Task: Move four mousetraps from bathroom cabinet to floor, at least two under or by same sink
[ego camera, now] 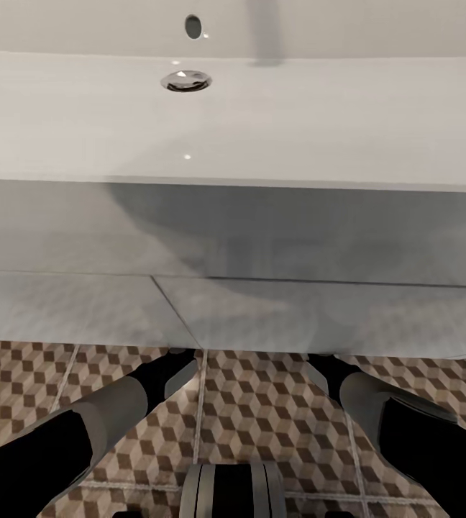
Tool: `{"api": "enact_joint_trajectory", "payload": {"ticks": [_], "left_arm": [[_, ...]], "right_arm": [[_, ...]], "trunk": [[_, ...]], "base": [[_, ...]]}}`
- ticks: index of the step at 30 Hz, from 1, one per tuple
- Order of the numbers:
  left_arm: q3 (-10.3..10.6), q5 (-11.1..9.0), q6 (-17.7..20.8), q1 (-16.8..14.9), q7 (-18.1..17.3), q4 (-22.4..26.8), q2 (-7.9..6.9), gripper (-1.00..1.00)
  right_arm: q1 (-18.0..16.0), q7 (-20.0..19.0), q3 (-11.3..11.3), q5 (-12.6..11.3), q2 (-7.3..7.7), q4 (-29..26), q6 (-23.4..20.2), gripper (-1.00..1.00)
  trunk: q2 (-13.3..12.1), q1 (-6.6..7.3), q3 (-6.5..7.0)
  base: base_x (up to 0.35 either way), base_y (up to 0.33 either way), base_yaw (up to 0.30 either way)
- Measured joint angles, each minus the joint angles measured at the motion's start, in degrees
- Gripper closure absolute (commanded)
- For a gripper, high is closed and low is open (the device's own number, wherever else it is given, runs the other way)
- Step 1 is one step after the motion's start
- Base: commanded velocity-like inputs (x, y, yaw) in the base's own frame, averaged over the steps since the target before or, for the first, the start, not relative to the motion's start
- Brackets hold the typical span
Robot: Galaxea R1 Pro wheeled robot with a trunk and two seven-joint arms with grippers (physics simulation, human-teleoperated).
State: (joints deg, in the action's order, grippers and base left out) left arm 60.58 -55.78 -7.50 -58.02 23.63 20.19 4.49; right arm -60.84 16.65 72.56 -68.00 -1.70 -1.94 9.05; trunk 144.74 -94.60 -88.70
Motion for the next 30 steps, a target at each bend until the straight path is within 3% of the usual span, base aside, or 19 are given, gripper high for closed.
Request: {"api": "enact_joint_trajectory", "payload": {"ticks": [10, 30], "left_arm": [[0.0, 0.0, 0.0, -0.1, 0.0, 0.0, 0.0, 1.0], [-0.2, -0.2, 0.1, -0.9, 0.0, 0.0, 0.01, 1.0]], "right_arm": [[-0.1, 0.1, 0.2, 0.1, -0.09, 0.0, 0.0, 1.0], [-0.2, 0.1, 0.5, 0.3, -0.21, 0.0, 0.1, 1.0]], "trunk": [[0.0, 0.0, -0.13], [0.0, 0.0, -1.91]], "base": [[0.0, 0.0, 0.0], [0.0, 0.0, 0.056]]}}
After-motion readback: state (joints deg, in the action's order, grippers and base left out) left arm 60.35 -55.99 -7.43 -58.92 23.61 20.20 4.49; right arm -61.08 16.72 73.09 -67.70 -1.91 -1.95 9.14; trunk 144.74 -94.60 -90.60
